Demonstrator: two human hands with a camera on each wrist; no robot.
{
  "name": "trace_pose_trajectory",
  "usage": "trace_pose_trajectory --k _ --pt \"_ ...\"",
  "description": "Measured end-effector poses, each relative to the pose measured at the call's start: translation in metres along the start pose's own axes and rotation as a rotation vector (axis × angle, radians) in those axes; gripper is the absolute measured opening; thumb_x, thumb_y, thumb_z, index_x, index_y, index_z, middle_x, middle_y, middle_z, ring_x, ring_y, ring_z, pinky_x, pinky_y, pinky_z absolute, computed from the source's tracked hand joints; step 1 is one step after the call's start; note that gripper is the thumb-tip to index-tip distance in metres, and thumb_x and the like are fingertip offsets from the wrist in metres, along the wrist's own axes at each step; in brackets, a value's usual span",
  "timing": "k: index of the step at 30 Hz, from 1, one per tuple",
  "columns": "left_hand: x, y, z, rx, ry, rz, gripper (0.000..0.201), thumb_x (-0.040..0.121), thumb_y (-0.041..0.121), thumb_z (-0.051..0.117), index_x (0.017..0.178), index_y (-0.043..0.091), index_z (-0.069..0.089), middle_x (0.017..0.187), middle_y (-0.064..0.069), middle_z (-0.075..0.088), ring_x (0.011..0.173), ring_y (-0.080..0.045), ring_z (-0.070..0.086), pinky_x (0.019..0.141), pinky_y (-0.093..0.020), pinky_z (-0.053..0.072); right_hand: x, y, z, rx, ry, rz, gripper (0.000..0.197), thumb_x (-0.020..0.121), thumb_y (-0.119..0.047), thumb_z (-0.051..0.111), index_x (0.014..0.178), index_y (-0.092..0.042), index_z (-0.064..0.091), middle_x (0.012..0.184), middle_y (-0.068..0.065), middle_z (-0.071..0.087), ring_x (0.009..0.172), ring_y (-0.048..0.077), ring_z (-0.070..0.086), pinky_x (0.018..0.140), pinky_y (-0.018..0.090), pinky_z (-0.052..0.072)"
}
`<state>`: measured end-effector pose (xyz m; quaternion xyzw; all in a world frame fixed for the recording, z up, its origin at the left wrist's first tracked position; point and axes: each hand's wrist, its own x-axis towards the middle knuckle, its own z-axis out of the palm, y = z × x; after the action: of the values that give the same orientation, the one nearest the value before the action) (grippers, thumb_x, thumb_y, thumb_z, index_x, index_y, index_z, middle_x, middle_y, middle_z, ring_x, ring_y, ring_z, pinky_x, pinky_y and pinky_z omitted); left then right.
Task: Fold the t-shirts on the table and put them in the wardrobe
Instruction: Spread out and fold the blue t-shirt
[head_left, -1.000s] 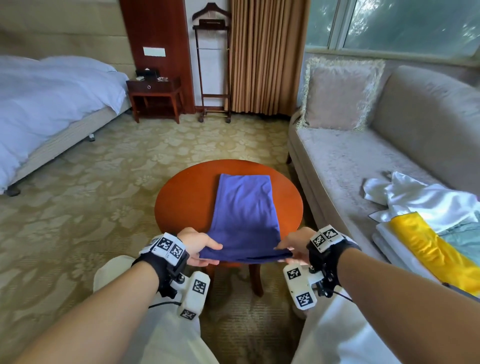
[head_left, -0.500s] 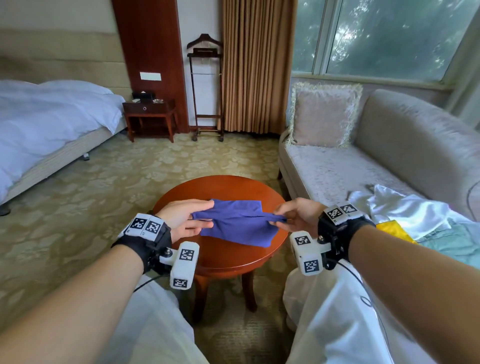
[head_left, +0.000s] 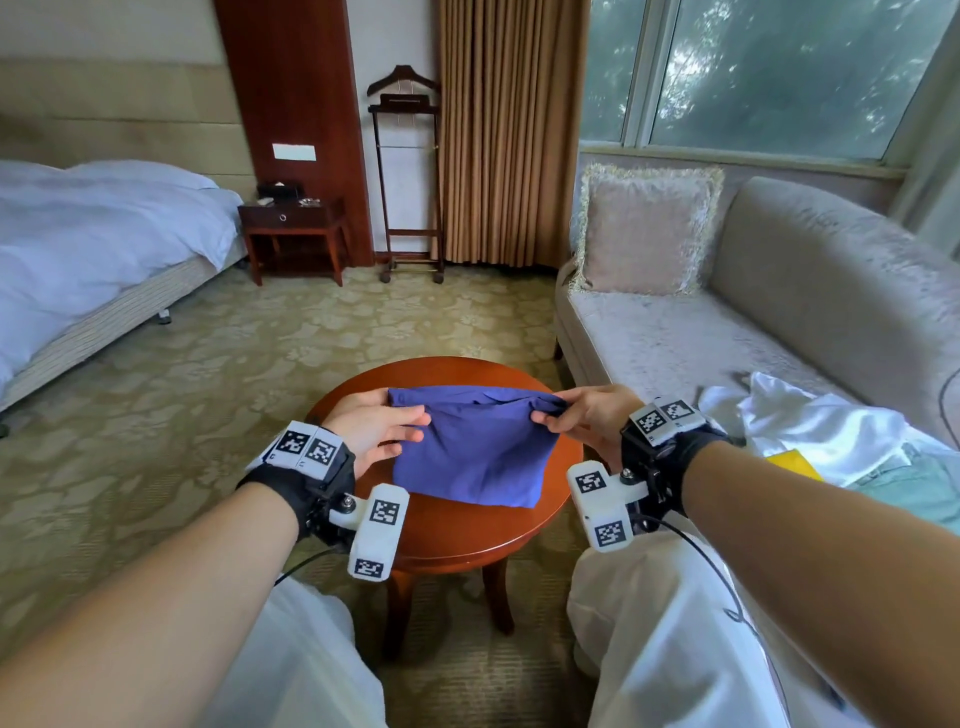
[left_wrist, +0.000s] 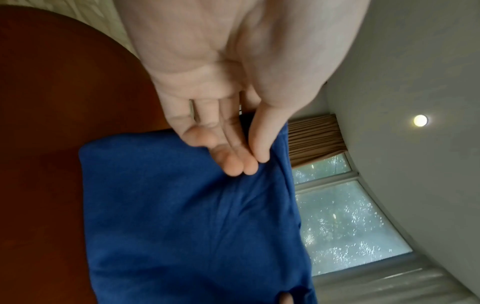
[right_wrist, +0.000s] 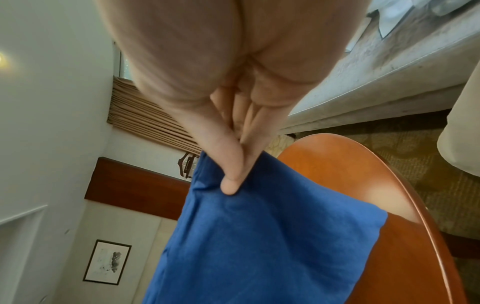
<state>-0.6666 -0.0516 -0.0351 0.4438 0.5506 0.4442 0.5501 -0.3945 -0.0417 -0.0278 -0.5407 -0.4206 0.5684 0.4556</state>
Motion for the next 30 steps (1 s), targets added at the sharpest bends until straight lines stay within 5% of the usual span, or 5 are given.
trace_pose_trajectory --k 6,13,16,23,30 --pt "0.037 -0.003 -0.004 0.143 0.097 0.022 0.006 0.084 0.022 0.076 0.084 0.019 0.071 0.061 0.001 0.053 0.048 -0.011 0.040 0.041 -0.018 0.027 0.033 0.000 -0.001 0.005 0.050 0.082 0.034 0.065 0.009 0.080 0.098 0.007 0.072 0.099 0.017 0.072 0.090 0.017 0.071 0.068 0.017 0.055" --pt "0.078 -0.016 -0.007 0.300 0.149 0.094 0.019 0.078 0.015 0.081 0.074 0.027 0.067 0.064 0.025 0.063 0.069 0.004 0.054 0.059 -0.009 0.042 0.075 0.007 0.008 -0.085 0.023 0.211 0.018 0.093 -0.004 0.058 0.075 -0.004 0.059 0.064 0.012 0.059 0.049 0.018 0.060 0.040 0.015 0.046" --pt "0.096 -0.028 -0.012 0.379 0.099 0.072 0.013 0.077 0.016 0.081 0.073 0.025 0.073 0.060 0.024 0.067 0.071 0.007 0.057 0.057 -0.002 0.040 0.100 0.026 0.009 -0.412 0.176 0.141 0.024 0.078 -0.007 0.077 0.061 -0.011 0.061 0.052 0.007 0.050 0.035 0.013 0.044 0.034 0.016 0.033" --pt "0.154 -0.042 -0.021 0.542 -0.146 0.126 0.013 0.092 0.017 0.067 0.103 0.020 0.073 0.101 0.007 0.074 0.097 -0.005 0.067 0.089 -0.025 0.051 0.151 0.043 0.010 -0.565 0.171 0.073 0.025 0.082 -0.011 0.074 0.064 -0.015 0.058 0.054 -0.004 0.048 0.051 0.011 0.043 0.040 0.010 0.033" --pt "0.205 -0.070 -0.028 0.699 -0.163 0.010 0.052 0.067 0.061 0.055 0.105 0.028 0.069 0.105 0.009 0.073 0.102 -0.014 0.067 0.095 -0.045 0.051 0.192 0.063 0.016 -0.869 0.106 0.087 0.028 0.088 -0.024 0.066 0.070 -0.017 0.047 0.073 0.004 0.055 0.068 0.021 0.052 0.060 0.025 0.040"
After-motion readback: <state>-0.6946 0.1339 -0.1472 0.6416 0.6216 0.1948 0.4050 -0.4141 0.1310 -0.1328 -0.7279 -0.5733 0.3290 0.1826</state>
